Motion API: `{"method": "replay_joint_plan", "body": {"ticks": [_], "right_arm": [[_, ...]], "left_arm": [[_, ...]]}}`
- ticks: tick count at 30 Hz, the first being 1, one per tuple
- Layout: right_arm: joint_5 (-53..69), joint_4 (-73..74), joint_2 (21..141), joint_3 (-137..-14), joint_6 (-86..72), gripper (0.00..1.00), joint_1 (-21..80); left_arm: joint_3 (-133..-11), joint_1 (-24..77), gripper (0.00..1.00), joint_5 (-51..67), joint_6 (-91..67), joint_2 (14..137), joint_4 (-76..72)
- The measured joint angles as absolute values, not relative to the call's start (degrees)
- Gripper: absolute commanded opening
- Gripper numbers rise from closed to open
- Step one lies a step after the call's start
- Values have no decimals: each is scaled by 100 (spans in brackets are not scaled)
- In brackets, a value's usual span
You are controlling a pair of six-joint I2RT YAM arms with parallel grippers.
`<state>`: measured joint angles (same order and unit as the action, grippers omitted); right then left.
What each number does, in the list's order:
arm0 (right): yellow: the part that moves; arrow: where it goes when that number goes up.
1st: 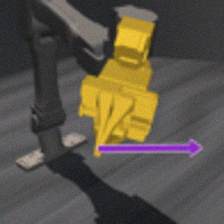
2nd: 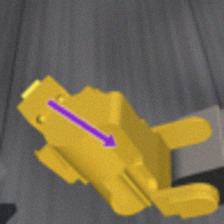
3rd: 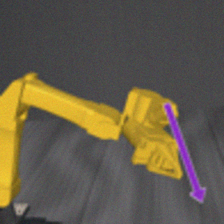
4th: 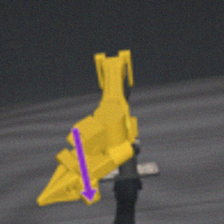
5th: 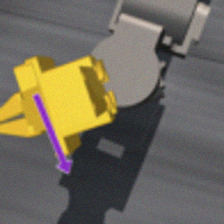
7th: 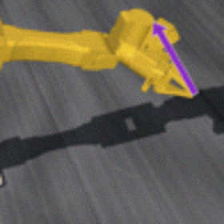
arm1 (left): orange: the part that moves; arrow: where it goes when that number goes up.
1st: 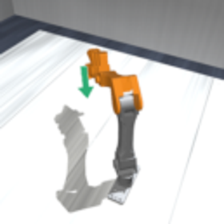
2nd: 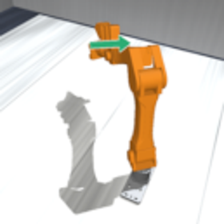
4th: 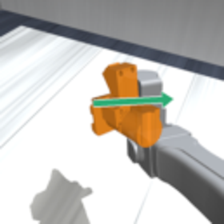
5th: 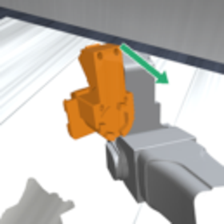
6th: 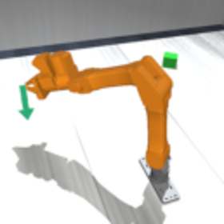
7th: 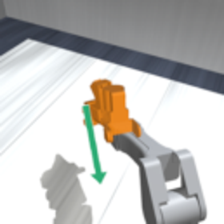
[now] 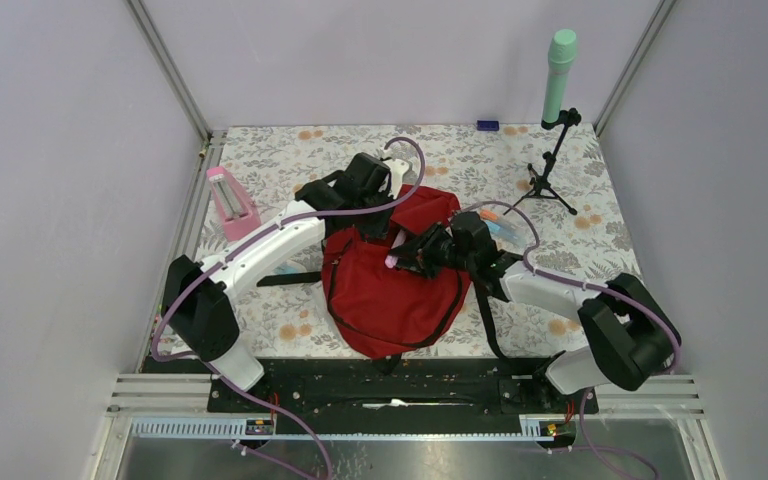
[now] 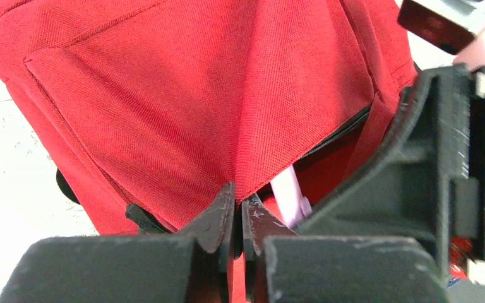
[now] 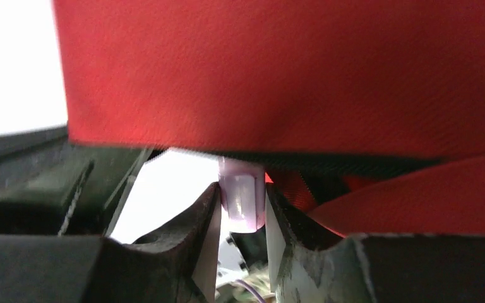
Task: Pack the student bag
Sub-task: Place the stationery in the student bag.
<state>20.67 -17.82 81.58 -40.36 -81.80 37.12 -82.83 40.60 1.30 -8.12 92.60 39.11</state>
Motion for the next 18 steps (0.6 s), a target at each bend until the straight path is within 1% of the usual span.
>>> {"method": "replay_joint_plan", "body": {"ticks": [4, 10, 16, 17, 18], "right_arm": [[1588, -2408, 8431, -3736, -9021, 0, 3719], [742, -2950, 8455, -3437, -9918, 0, 3769], [-67, -3028, 8451, -3457, -10300, 0, 3828], [-246, -2980, 8447, -3487, -10289, 0, 3859], [-456, -2886, 8438, -3540, -10259, 3, 3896]], "left_arm": [[-8278, 4060, 1, 154, -825, 9231, 3907], [-8224, 4060, 1, 158, -847, 9229, 3894], [-8221, 4060, 1, 163, -860, 9218, 3883], [-8221, 4060, 0, 165, -864, 9218, 3883], [-8217, 4060, 0, 161, -873, 9218, 3874]]}}
